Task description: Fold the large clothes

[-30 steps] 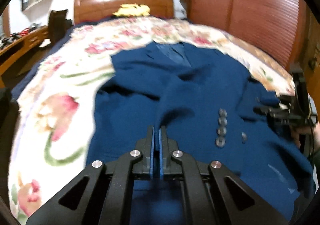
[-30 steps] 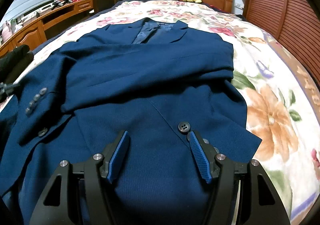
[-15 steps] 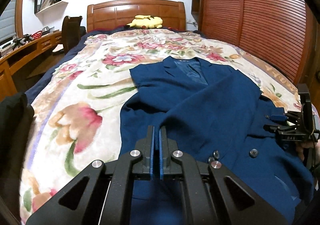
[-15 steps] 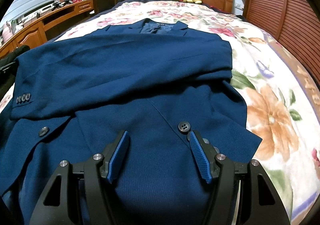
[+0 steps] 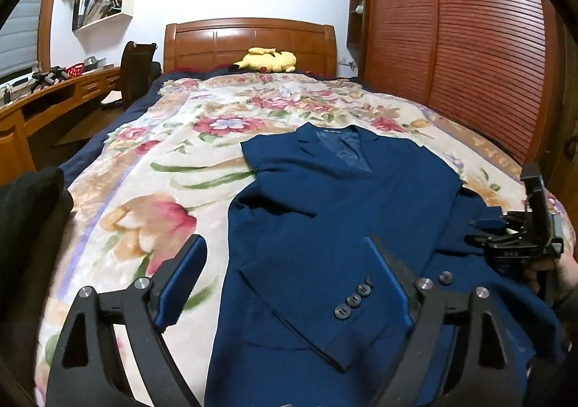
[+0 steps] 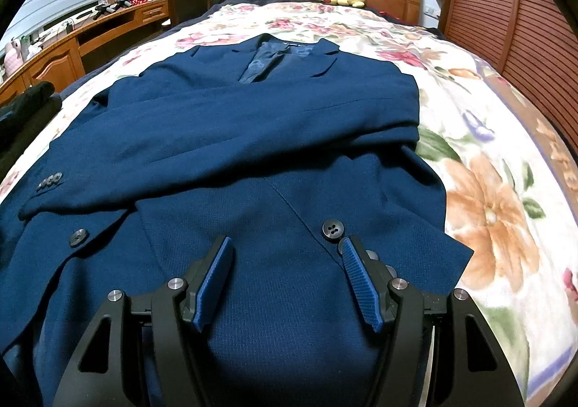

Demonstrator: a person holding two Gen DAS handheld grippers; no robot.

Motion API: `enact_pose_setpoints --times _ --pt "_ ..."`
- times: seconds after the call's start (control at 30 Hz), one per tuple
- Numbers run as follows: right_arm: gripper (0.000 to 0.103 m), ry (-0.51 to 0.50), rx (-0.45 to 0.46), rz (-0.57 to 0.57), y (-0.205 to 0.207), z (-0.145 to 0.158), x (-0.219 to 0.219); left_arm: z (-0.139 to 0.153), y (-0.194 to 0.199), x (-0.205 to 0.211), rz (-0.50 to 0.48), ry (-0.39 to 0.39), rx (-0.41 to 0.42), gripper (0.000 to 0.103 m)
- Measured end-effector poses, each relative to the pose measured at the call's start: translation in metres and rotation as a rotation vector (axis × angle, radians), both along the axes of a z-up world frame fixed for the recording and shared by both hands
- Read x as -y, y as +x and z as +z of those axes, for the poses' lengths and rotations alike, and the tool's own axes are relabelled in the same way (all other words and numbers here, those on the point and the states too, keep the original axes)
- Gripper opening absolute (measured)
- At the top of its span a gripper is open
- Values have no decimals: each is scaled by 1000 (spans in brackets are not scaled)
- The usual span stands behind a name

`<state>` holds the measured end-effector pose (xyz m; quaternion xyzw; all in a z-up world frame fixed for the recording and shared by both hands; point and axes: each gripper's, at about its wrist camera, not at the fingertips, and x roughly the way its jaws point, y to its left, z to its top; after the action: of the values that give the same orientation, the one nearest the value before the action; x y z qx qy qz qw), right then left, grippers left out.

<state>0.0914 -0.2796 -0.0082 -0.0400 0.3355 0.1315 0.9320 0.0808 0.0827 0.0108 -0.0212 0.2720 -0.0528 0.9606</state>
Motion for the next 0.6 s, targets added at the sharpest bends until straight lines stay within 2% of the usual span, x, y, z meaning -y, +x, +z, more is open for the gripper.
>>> enact_pose_setpoints --times 0.27,0.6 --pt "67 0 -5 -1 2 0 0 1 -40 -15 1 -33 55 88" --pt "69 -23 -1 -3 4 -1 -2 -9 -76 -28 71 10 61 88"
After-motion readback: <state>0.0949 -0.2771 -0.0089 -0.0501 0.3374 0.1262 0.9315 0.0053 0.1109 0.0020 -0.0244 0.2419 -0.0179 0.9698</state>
